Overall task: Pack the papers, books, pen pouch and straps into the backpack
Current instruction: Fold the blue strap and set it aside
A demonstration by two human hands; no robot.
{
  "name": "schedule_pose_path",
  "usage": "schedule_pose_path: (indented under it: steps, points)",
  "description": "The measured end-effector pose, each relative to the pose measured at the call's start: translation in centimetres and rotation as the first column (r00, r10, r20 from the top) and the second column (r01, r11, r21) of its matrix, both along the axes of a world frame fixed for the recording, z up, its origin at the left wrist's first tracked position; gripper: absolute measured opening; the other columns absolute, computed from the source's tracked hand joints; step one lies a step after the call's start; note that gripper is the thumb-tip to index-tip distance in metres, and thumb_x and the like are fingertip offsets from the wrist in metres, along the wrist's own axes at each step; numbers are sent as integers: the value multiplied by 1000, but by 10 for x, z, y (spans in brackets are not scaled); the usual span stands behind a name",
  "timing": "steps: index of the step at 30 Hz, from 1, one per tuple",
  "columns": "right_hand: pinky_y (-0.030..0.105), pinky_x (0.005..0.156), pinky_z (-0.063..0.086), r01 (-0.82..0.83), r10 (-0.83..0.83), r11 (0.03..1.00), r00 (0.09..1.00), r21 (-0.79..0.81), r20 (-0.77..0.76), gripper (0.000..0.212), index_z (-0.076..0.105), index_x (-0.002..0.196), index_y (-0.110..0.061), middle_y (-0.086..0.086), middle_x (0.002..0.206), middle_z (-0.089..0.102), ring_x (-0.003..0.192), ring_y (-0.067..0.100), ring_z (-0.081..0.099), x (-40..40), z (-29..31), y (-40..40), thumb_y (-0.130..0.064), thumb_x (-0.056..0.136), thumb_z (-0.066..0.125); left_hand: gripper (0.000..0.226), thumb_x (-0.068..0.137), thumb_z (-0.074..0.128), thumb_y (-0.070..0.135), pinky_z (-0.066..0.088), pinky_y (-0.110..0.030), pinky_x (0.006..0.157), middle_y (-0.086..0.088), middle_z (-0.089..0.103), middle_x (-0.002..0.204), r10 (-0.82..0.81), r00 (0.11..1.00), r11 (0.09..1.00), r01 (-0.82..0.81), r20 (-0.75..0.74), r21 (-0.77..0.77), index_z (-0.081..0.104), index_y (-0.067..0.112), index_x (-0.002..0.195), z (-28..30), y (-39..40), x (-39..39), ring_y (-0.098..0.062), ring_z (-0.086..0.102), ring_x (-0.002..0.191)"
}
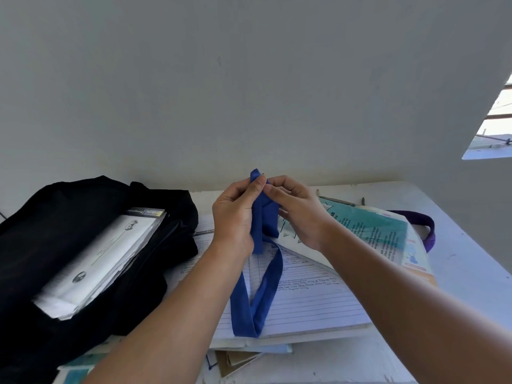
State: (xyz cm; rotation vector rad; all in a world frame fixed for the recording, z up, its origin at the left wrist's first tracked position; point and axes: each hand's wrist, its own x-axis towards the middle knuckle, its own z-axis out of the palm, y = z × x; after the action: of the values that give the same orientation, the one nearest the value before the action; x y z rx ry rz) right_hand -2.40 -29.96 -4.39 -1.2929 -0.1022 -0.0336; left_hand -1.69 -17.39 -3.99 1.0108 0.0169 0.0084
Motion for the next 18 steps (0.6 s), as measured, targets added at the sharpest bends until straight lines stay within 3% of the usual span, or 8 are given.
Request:
schedule_pose_path:
  steps: [5,9,12,15,18]
  points:
    - [30,84,52,-27,27,998,1000,50,-2,20,66,120,-7,4,103,75,94,14,69,-2,-2,-7,-11,101,65,6,84,80,7,62,-36,73,-10,76,88,-4,1000,1000,4,7,13,77,7,89,1,-6,1,-20,73,80]
    - [30,80,58,-72,72,997,997,25,-8,35,61,126,-2,12,109,75,95,22,73,-4,-1,-9,-1,93,73,15,82,82,9,62,-39,78,-10,77,95,37,999,997,-38,22,72,79,10,97,-1,-6,2,-22,74,86]
    - [33,79,60,-48,48,998,999,38,13,37,58,118,-7,14,101,78,90,25,74,-2,1,-10,1,88,77,44,81,83,7,63,-43,83,-8,78,102,31,999,999,-33,25,44,72,18,123,3,-4,1,-24,76,94]
    - [32,75,60,-19,17,998,1000,53,25,43,52,120,-9,14,97,78,85,24,75,0,3,-12,4,87,77,84,81,83,5,63,-44,81,-3,79,99,-26,1000,1000,26,3,-5,42,19,153,4,0,5,-24,76,97]
    - [34,78,59,17,-20,998,999,66,39,42,53,121,-11,18,100,77,87,25,74,3,5,-14,3,89,76,79,82,80,2,61,-31,73,0,79,104,-93,996,996,93,5,12,44,13,152,3,5,10,-18,76,98]
